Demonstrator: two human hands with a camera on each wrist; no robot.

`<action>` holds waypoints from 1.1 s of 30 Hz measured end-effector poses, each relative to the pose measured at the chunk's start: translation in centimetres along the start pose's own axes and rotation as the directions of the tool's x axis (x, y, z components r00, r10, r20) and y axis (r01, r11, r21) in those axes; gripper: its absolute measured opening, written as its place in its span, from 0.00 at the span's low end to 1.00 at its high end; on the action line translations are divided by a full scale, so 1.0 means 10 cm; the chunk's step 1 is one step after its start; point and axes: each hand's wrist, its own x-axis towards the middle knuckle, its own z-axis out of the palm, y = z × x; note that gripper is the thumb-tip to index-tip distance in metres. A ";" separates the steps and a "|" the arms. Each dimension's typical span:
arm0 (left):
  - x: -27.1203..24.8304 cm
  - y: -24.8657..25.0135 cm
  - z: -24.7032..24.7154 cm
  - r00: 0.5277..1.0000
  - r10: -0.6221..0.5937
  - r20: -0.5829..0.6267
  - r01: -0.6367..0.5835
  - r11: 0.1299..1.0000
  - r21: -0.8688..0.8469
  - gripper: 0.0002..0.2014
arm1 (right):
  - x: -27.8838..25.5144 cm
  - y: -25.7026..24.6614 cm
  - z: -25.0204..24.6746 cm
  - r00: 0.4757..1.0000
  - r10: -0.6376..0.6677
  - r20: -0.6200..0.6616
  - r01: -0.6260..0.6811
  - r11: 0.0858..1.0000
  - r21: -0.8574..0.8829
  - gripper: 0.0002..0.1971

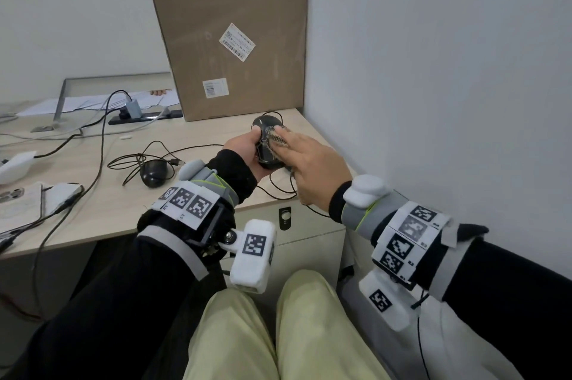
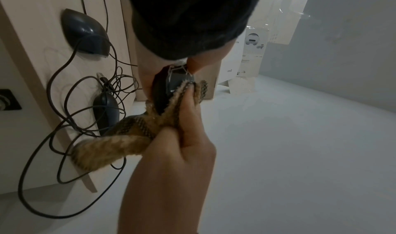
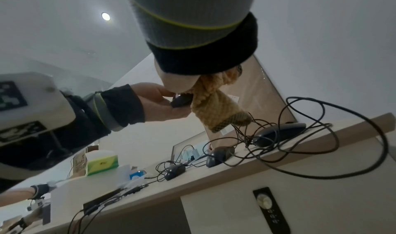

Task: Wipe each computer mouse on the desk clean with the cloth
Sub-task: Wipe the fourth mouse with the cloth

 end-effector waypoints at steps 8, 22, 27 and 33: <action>-0.04 0.02 0.00 0.999 0.022 -0.023 -0.023 0.999 -0.024 0.18 | 0.03 0.00 -0.08 0.992 0.092 -0.087 -0.079 0.987 0.142 0.29; -0.03 0.07 -0.02 1.000 0.014 -0.027 -0.014 1.000 -0.004 0.20 | 0.00 0.04 -0.05 0.998 -0.037 -0.058 0.040 0.998 0.051 0.29; 0.01 0.05 -0.03 0.999 -0.012 0.037 0.010 0.999 0.049 0.17 | 0.00 -0.01 0.03 1.000 -0.001 0.002 0.001 1.000 0.015 0.32; -0.01 0.00 -0.07 1.000 -0.020 -0.015 0.020 0.999 0.036 0.20 | 0.09 0.06 -0.09 0.976 0.214 0.048 -0.218 0.967 0.129 0.33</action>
